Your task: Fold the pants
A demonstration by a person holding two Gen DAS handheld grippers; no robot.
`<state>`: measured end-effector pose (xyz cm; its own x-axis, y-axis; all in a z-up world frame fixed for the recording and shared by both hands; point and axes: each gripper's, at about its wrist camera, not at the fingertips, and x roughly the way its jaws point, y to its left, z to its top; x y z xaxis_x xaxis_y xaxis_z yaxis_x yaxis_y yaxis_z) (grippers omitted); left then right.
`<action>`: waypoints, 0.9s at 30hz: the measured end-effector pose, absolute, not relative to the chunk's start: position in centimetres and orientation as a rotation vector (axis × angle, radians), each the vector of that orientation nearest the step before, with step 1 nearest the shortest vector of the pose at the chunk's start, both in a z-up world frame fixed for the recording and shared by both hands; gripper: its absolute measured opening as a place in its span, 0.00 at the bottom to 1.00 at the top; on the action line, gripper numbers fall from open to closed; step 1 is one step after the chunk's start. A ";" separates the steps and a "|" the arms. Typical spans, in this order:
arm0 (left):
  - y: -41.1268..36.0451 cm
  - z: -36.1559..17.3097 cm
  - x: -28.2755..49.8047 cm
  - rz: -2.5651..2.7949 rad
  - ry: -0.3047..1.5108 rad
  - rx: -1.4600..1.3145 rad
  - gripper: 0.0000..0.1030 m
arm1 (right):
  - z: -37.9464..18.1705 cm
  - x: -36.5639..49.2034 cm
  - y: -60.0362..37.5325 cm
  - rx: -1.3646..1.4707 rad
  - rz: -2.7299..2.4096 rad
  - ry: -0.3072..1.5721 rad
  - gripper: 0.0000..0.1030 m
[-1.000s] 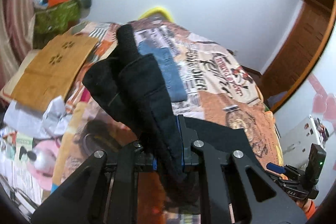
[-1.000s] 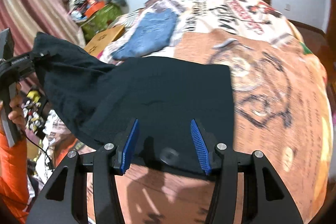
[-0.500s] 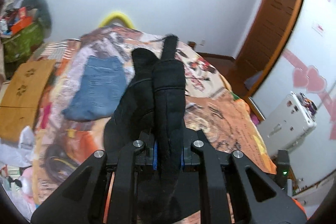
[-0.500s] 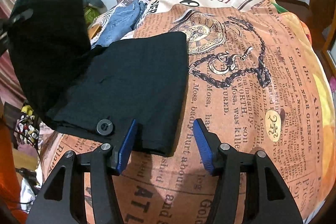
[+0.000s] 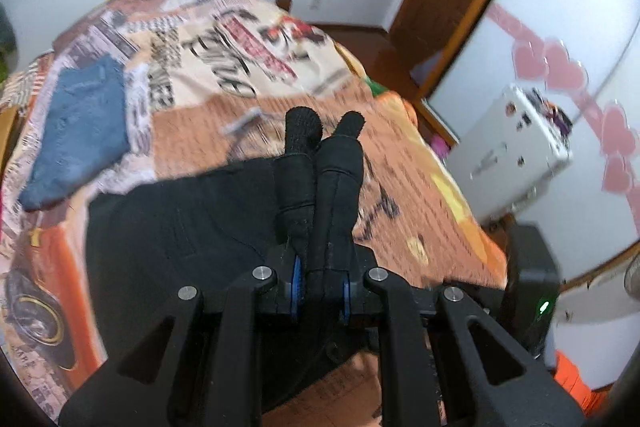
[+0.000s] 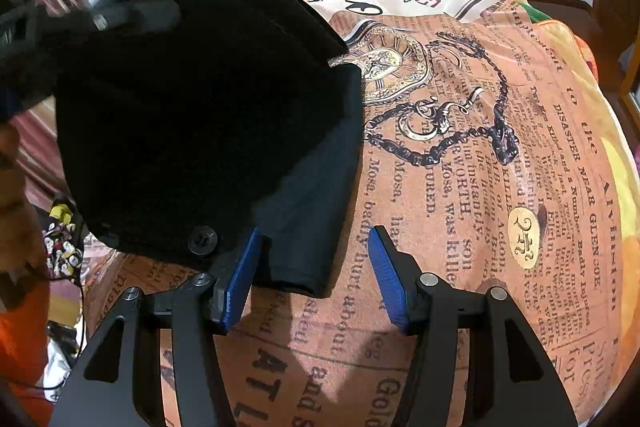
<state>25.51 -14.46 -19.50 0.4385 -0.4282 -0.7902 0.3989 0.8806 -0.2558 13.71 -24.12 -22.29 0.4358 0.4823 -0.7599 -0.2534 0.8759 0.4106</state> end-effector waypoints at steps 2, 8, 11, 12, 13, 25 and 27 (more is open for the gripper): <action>-15.0 -20.7 24.9 -0.525 1.019 -0.006 0.14 | -22.2 13.6 -24.2 0.254 0.463 1.023 0.50; -15.4 -23.4 23.7 -0.521 1.101 0.041 0.17 | -21.9 13.0 -24.3 0.263 0.452 1.027 0.50; -15.0 -23.9 23.6 -0.528 1.132 0.032 0.31 | -21.7 12.5 -24.4 0.255 0.444 1.029 0.50; -15.0 -23.8 23.7 -0.534 1.138 0.024 0.44 | -21.5 12.3 -24.5 0.245 0.440 1.028 0.51; -14.8 -23.6 23.5 -0.543 1.138 0.012 0.55 | -21.4 12.1 -24.5 0.237 0.435 1.028 0.51; -11.6 -17.9 23.9 -0.401 0.934 0.049 0.77 | -19.6 11.1 -24.1 0.199 0.426 0.993 0.54; -9.9 -17.5 25.4 -0.352 0.913 0.045 0.81 | -19.3 11.0 -23.9 0.191 0.434 0.987 0.54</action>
<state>25.41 -9.90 -17.46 0.5586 -0.2792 -0.7810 0.3173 0.9420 -0.1098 11.03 -23.87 -19.34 0.4740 0.4377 -0.7640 -0.2673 0.8983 0.3487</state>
